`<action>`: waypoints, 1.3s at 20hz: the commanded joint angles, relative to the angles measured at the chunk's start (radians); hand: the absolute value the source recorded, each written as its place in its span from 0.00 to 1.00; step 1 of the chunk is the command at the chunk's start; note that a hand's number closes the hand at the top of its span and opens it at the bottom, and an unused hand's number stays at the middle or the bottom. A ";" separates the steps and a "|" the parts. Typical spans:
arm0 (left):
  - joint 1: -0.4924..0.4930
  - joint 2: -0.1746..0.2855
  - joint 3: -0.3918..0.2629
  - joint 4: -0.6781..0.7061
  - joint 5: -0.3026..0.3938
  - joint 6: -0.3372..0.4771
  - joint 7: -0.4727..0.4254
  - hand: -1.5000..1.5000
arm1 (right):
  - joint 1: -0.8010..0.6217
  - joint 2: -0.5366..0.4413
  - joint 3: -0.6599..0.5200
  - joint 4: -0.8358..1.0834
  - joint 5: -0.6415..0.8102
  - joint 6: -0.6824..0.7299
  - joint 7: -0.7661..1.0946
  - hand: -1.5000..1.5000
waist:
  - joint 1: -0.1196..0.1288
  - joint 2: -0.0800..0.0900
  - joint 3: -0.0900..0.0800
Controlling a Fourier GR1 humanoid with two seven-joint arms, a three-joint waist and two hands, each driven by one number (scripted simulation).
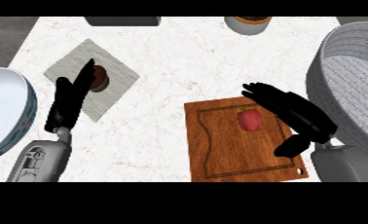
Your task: Pick the bell pepper from the cutting board and place it in the basket
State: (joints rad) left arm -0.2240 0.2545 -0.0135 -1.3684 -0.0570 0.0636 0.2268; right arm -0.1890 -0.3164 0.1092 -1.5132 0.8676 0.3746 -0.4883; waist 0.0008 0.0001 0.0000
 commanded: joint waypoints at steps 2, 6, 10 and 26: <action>0.028 -0.006 0.045 0.040 -0.003 -0.035 -0.074 0.50 | -0.082 0.037 -0.012 0.052 0.024 0.012 0.014 0.00 | 0.002 0.000 0.000; 0.006 0.019 0.059 -0.043 0.005 -0.070 0.031 0.50 | -0.046 0.094 0.038 0.100 0.088 -0.051 0.038 0.00 | 0.003 0.000 0.000; 0.015 -0.024 0.046 0.017 -0.041 -0.042 -0.032 0.50 | -0.083 0.042 -0.012 0.220 0.091 -0.056 -0.047 0.00 | 0.003 0.001 0.000; 0.048 -0.034 0.091 -0.110 -0.042 -0.094 0.047 0.50 | -0.103 0.115 0.036 0.307 0.199 -0.189 -0.080 1.00 | 0.006 0.000 0.000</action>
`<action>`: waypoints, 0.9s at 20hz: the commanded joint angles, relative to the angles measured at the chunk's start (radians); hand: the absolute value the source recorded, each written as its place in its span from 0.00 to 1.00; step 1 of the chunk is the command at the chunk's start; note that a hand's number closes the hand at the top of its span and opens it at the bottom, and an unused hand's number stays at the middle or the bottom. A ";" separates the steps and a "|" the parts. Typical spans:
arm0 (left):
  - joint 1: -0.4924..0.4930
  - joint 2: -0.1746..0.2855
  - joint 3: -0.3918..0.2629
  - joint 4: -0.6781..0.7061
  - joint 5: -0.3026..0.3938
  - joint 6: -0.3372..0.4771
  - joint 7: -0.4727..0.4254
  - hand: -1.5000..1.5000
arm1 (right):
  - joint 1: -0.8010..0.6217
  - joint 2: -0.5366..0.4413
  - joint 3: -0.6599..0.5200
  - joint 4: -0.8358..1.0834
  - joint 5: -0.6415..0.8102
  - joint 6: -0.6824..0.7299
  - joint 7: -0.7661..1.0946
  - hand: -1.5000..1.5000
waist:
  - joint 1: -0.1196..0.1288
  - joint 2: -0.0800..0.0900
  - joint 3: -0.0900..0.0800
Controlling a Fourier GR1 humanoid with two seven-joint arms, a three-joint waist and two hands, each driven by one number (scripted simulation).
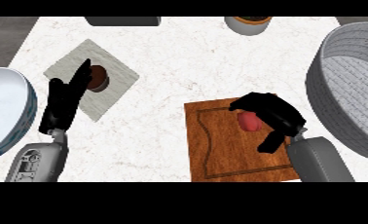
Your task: Pick the bell pepper from the cutting board and place it in the basket
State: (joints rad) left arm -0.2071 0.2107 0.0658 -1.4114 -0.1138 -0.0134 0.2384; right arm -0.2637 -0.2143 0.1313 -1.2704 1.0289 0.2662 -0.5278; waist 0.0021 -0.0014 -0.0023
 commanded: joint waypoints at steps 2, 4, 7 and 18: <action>-0.040 -0.027 -0.019 0.010 -0.035 0.031 0.053 0.50 | -0.020 -0.007 0.016 -0.003 0.062 -0.105 -0.031 1.00 | -0.002 0.002 0.003; -0.022 0.014 0.042 0.082 0.014 -0.024 -0.060 0.50 | -0.047 0.005 0.022 0.090 0.094 -0.185 -0.074 1.00 | 0.002 0.003 0.002; -0.037 -0.022 0.003 0.054 -0.026 0.020 -0.002 0.50 | 0.025 0.055 0.035 -0.023 0.167 -0.106 0.198 1.00 | -0.011 0.000 0.001; -0.027 -0.009 0.007 0.045 -0.029 0.001 -0.015 0.50 | -0.015 0.151 0.020 -0.028 0.383 -0.030 0.719 1.00 | -0.002 0.002 0.002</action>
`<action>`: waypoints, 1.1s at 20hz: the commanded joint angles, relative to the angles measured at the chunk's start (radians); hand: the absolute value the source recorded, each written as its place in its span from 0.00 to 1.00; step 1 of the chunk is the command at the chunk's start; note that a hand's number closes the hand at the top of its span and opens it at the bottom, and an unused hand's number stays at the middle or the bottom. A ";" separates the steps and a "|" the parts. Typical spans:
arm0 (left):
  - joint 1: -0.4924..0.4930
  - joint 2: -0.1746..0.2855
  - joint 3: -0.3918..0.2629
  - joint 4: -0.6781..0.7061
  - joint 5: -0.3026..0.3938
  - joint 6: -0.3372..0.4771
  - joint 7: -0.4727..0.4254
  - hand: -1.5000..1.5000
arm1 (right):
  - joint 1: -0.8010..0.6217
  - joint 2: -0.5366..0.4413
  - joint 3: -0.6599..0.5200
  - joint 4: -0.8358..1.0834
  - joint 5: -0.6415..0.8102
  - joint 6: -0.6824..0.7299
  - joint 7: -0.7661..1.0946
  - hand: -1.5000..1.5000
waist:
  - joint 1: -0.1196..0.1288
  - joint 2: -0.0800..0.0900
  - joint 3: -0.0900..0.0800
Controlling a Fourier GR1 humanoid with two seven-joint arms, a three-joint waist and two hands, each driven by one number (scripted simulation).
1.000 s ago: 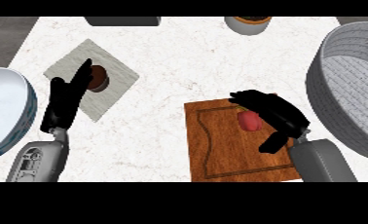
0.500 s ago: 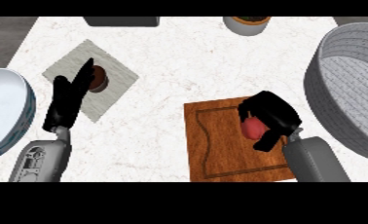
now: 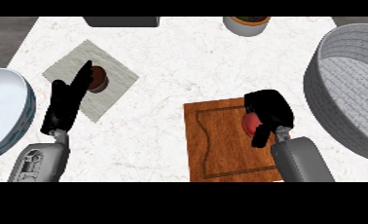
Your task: Pick the bell pepper from the cutting board and place it in the basket
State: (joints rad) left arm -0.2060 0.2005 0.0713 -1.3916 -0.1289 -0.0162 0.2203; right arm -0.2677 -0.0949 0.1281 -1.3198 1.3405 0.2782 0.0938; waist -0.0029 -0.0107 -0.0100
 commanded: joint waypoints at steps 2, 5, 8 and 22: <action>-0.059 -0.014 0.006 0.034 -0.007 0.011 0.019 0.50 | 0.036 0.052 0.083 -0.143 0.080 0.034 0.127 1.00 | -0.003 0.009 0.010; -0.013 -0.028 -0.010 0.028 -0.018 0.019 -0.017 0.50 | -0.017 0.092 0.006 -0.141 -0.101 0.001 0.148 1.00 | 0.006 0.010 0.010; -0.006 0.002 0.023 0.027 -0.002 0.009 -0.014 0.50 | 0.034 0.093 -0.034 -0.325 -0.221 0.050 0.156 1.00 | -0.007 0.005 0.010; 0.024 -0.026 -0.007 0.012 -0.016 0.006 -0.023 0.50 | -0.331 0.095 -0.196 -0.876 -0.621 0.239 0.749 1.00 | -0.001 0.006 0.009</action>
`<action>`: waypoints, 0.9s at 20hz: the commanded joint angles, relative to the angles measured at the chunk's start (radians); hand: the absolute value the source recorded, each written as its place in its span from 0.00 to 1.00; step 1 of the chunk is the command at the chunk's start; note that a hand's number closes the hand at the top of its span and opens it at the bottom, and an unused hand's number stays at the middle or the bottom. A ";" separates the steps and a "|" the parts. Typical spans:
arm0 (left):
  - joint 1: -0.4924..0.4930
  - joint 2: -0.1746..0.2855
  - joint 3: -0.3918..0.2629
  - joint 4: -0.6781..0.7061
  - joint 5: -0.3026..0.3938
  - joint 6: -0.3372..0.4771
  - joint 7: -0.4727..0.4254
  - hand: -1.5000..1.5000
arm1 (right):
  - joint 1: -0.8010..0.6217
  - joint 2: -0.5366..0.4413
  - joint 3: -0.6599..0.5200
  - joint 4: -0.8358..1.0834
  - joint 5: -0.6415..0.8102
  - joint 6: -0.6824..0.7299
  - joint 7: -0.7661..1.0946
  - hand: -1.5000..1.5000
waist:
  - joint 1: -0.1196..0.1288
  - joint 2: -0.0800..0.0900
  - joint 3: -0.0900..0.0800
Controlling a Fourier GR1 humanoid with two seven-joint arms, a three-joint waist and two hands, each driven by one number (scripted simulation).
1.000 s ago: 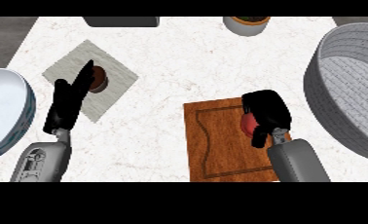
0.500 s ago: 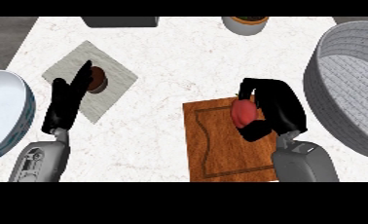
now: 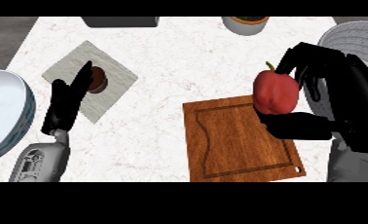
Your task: Pick the bell pepper from the cutting board and place it in the basket
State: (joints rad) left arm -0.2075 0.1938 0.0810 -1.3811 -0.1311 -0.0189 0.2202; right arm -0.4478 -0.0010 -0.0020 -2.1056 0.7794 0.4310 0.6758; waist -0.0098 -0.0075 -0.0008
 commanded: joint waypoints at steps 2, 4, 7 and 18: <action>-0.027 -0.004 -0.011 -0.009 -0.009 0.000 0.046 0.50 | -0.268 -0.030 -0.152 -0.075 -0.127 0.138 0.235 1.00 | 0.006 0.003 0.000; 0.014 -0.017 -0.018 -0.016 -0.017 0.007 -0.001 0.50 | -0.341 -0.055 -0.178 -0.057 -0.136 0.152 0.313 1.00 | 0.008 0.004 0.000; 0.037 -0.010 -0.008 -0.038 -0.007 0.001 0.009 0.50 | -0.464 -0.133 -0.279 -0.022 -0.223 0.212 0.388 1.00 | 0.006 0.001 0.000; 0.014 -0.001 0.007 -0.007 -0.003 -0.006 -0.005 0.50 | -0.463 -0.546 -0.303 0.289 -0.067 0.327 0.174 1.00 | 0.000 0.007 0.000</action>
State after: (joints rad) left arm -0.2086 0.1869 0.0820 -1.3950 -0.1385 -0.0173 0.2299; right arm -0.9290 -0.4024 -0.2923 -1.8734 0.6760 0.6536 0.8494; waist -0.0050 -0.0007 -0.0015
